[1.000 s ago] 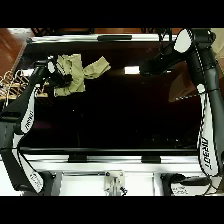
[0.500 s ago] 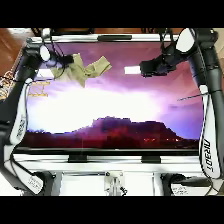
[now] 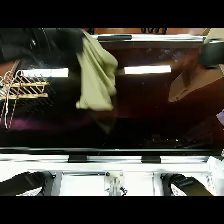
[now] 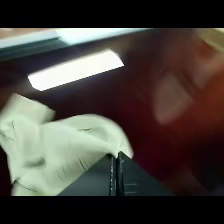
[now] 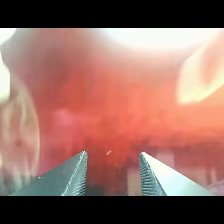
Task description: Fold the shirts.
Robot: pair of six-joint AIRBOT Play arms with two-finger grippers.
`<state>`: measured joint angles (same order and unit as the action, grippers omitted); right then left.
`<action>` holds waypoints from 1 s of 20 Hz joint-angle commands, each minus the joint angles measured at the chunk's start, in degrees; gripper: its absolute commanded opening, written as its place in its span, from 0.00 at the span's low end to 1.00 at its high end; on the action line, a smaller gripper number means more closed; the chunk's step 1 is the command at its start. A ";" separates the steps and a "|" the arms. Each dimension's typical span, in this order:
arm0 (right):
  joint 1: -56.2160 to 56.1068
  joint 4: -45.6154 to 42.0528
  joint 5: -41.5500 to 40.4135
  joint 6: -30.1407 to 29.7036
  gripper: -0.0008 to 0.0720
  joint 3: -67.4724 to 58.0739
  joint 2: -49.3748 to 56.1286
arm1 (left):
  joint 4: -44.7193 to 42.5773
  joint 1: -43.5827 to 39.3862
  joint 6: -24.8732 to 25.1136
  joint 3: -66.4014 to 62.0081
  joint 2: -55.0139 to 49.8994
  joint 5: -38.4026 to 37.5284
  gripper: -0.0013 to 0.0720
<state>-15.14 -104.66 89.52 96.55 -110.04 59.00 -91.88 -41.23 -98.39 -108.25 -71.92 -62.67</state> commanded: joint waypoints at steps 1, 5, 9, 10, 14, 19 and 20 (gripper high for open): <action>0.02 -4.76 0.76 3.06 0.63 0.00 -10.60 | -1.40 -11.45 -4.26 11.72 3.13 -3.54 0.08; 0.02 -0.39 8.50 2.73 0.62 0.07 -13.86 | -5.16 -17.66 -15.82 30.97 2.56 -1.22 0.08; 0.02 1.73 14.19 2.58 0.62 3.93 -10.99 | -4.55 -19.80 -21.07 39.41 2.38 -0.42 0.08; 0.02 1.49 13.46 2.56 0.63 5.75 -9.86 | -4.55 -20.13 -21.05 39.45 2.38 -0.61 0.08; 0.02 2.89 7.19 0.81 0.63 12.83 -2.47 | -4.59 -20.33 -20.92 39.45 4.24 -6.10 0.08; 0.04 11.93 2.86 -6.01 0.94 20.00 13.77 | -5.25 -20.33 -20.83 39.50 4.90 -13.44 0.08; 0.17 12.07 2.75 -8.85 0.87 21.00 17.64 | -5.20 -20.33 -20.85 39.50 4.90 -13.46 0.08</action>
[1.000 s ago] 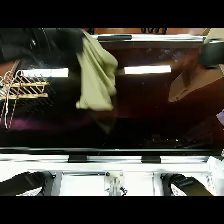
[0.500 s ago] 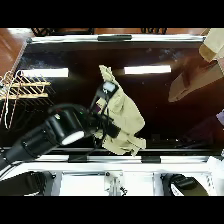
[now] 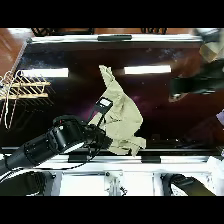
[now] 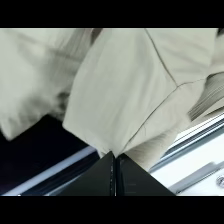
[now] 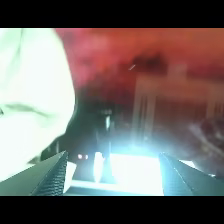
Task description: Fold the shirts.
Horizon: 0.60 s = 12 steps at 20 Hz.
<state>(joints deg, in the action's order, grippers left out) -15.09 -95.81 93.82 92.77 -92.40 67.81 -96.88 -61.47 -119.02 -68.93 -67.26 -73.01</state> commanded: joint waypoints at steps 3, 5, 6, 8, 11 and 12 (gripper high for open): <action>1.92 10.32 -0.35 -7.89 0.62 4.92 19.52 | -0.20 -0.09 -0.22 0.17 0.24 -3.10 0.08; 3.69 18.56 -0.46 -9.27 0.64 4.92 25.29 | -0.20 -0.09 -0.22 0.17 0.24 -3.08 0.08; 4.70 21.88 -0.44 -9.55 0.64 4.92 27.61 | -0.22 -0.09 -0.22 0.17 0.24 -3.02 0.08; 7.28 26.75 0.13 -9.70 0.64 4.92 31.61 | -0.22 -0.09 -0.22 0.17 0.24 -2.25 0.08; 11.76 33.99 2.01 -9.16 0.64 4.92 36.00 | -0.24 -0.04 -0.20 0.17 0.22 0.87 0.08; 12.76 36.33 2.10 -8.72 0.64 4.92 37.05 | -0.22 -0.04 -0.20 0.17 0.22 2.01 0.08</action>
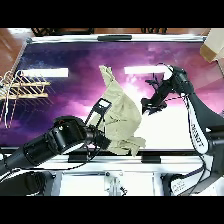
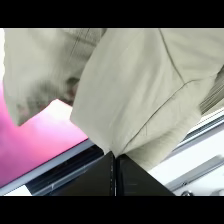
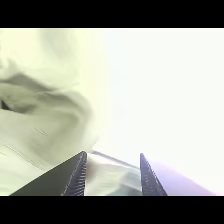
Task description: Fold the shirts.
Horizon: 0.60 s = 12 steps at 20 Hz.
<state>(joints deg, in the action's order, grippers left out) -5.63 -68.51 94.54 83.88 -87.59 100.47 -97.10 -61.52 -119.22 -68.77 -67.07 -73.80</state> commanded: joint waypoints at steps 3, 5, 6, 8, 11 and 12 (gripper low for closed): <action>3.58 9.42 -0.31 -0.09 0.91 0.11 6.62 | -0.02 0.00 0.00 0.02 0.02 4.96 0.08; 2.75 7.48 -1.81 0.94 0.91 0.11 7.78 | 0.02 0.00 -0.02 0.02 -0.02 4.94 0.08; 2.40 7.58 -2.10 1.42 0.91 0.11 8.33 | 0.02 0.00 -0.02 0.02 -0.02 4.94 0.08; 0.92 7.91 -3.19 1.42 0.88 0.11 9.03 | 0.02 0.00 -0.02 0.02 -0.02 4.96 0.08; -1.05 6.47 -5.84 1.95 0.28 0.09 9.07 | -0.98 0.02 0.04 0.02 -0.02 4.46 0.08; -1.40 6.54 -5.62 2.32 0.09 -0.04 8.98 | -2.54 0.02 0.02 0.00 0.00 3.67 0.08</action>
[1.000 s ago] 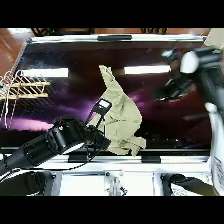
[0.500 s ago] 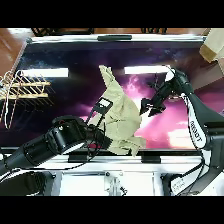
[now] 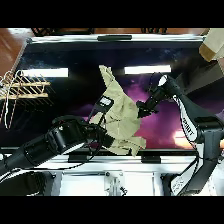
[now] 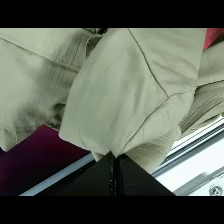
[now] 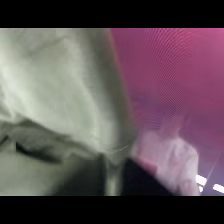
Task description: Fold the shirts.
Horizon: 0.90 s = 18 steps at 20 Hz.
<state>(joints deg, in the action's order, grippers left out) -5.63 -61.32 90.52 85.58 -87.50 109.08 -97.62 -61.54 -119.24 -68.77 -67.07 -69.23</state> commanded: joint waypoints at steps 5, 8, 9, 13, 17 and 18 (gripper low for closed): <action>0.26 -3.56 -4.98 -3.61 0.08 -10.40 -7.65 | -10.84 5.35 5.09 -6.67 0.11 -5.64 0.08; 2.36 -2.56 -18.47 -7.04 0.08 -25.03 -17.27 | -13.18 13.38 7.78 -23.39 0.11 -3.82 0.08; 2.43 -2.62 -24.94 -7.26 0.08 -29.33 -20.74 | -13.11 15.82 7.78 -30.69 0.11 -1.53 0.08; 0.35 2.56 -52.70 -8.07 0.08 -32.94 -37.64 | -10.27 17.79 7.82 -54.14 0.61 17.79 0.08; -2.95 2.29 -46.93 -9.64 0.08 -32.94 -47.52 | -7.15 16.17 8.28 -48.15 7.45 24.15 0.08; -3.10 2.05 -40.83 -9.55 0.08 -32.94 -48.59 | -7.63 16.31 9.29 -45.33 8.87 18.25 0.08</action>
<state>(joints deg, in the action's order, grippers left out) -7.40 -59.66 45.78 76.86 -119.63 66.43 -106.28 -45.28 -111.35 -116.11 -61.87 -49.87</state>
